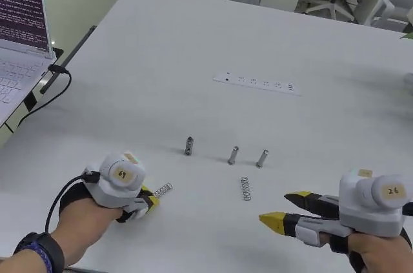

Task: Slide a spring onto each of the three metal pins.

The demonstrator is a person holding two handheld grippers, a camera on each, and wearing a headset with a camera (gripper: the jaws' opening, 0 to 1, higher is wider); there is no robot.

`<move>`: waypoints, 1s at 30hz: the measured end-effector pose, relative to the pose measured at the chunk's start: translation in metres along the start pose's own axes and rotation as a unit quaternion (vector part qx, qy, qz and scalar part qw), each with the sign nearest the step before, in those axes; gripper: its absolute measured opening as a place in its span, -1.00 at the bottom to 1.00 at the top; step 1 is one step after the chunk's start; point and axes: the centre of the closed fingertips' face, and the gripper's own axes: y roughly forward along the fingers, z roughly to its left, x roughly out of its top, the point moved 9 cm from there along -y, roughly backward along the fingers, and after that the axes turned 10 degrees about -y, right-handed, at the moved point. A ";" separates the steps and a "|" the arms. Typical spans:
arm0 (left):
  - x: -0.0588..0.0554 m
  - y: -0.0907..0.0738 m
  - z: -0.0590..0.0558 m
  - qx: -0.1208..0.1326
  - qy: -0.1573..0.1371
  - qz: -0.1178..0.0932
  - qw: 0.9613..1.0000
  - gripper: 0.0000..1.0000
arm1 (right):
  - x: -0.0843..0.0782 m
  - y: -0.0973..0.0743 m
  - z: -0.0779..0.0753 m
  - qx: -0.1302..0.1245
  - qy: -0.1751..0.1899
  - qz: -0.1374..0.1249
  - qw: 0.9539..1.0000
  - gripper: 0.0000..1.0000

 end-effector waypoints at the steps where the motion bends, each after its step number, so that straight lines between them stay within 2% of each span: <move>1: -0.001 0.000 0.000 0.003 0.003 0.002 1.000 -0.96 | 0.001 0.001 0.000 0.001 -0.001 0.000 1.000 0.01; 4: -0.005 0.000 0.002 0.007 0.010 0.010 1.000 -0.95 | 0.002 0.001 0.001 0.003 -0.003 -0.001 1.000 0.02; 17: 0.004 0.006 0.005 0.010 0.000 -0.002 1.000 -0.87 | 0.000 0.002 0.005 0.010 -0.013 0.011 1.000 0.09; 19: 0.004 0.006 0.004 0.010 0.026 0.004 1.000 -0.95 | -0.001 0.001 0.005 0.010 -0.016 0.014 1.000 0.10; 23: 0.004 0.006 0.005 0.011 0.027 0.013 0.999 -0.96 | -0.002 0.002 0.007 0.015 -0.018 0.017 1.000 0.15; 26: 0.005 0.000 0.005 0.010 0.007 -0.001 1.000 -0.96 | -0.002 0.002 0.007 0.018 -0.020 0.020 0.999 0.18; 30: 0.008 -0.008 0.003 0.002 0.001 -0.020 1.000 -0.97 | 0.000 0.005 0.008 0.029 -0.023 0.020 0.999 0.18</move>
